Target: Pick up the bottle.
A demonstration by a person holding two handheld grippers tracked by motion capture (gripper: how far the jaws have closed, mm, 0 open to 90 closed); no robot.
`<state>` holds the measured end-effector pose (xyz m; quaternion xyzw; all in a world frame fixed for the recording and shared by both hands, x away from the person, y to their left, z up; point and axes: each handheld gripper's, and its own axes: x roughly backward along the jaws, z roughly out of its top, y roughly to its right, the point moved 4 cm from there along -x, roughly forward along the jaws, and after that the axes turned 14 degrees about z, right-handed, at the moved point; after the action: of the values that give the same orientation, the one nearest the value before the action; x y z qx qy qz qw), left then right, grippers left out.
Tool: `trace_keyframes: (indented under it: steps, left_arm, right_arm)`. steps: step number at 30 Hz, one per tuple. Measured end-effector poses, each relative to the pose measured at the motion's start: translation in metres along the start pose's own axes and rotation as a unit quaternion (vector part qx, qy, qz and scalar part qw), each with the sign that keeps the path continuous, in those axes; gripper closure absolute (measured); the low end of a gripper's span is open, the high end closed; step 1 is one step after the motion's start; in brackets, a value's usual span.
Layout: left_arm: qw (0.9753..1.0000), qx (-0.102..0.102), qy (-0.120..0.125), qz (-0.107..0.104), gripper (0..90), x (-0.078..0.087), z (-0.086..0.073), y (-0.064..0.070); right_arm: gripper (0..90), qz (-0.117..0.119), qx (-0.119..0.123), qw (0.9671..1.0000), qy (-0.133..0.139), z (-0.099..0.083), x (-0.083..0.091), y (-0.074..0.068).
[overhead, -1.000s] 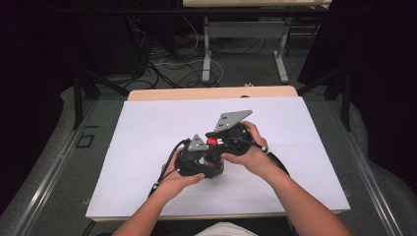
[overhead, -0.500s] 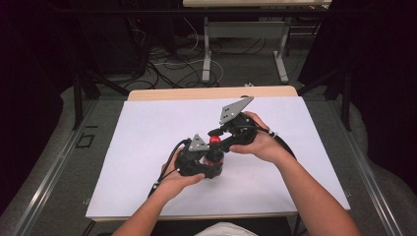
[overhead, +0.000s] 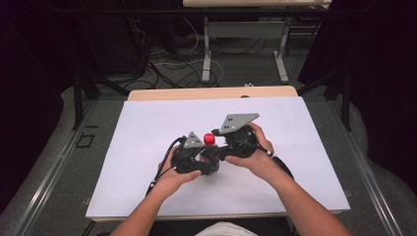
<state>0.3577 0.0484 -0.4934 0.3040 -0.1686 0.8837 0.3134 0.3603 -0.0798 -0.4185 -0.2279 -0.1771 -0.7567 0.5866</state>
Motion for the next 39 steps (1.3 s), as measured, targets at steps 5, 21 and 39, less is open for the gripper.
trace_keyframes:
  steps: [5, 21, 39]
  left_arm:
    - [1.0000, 0.001, 0.003, -0.002, 30.0, 0.000, 0.000, 0.004]
    - [0.9999, -0.009, -0.001, -0.009, 30.0, 0.002, 0.000, 0.010]
    - [1.0000, 0.007, 0.004, 0.000, 30.0, 0.003, 0.000, 0.000]
  right_arm:
    - [49.9, -0.009, 0.002, 1.0000, 0.000, 0.000, -0.007, -0.002]
    - [61.3, 0.086, -0.009, 0.9961, -0.019, 0.006, -0.010, 0.015]
    - [43.2, 0.037, -0.019, 0.9992, -0.003, 0.006, -0.003, 0.018]
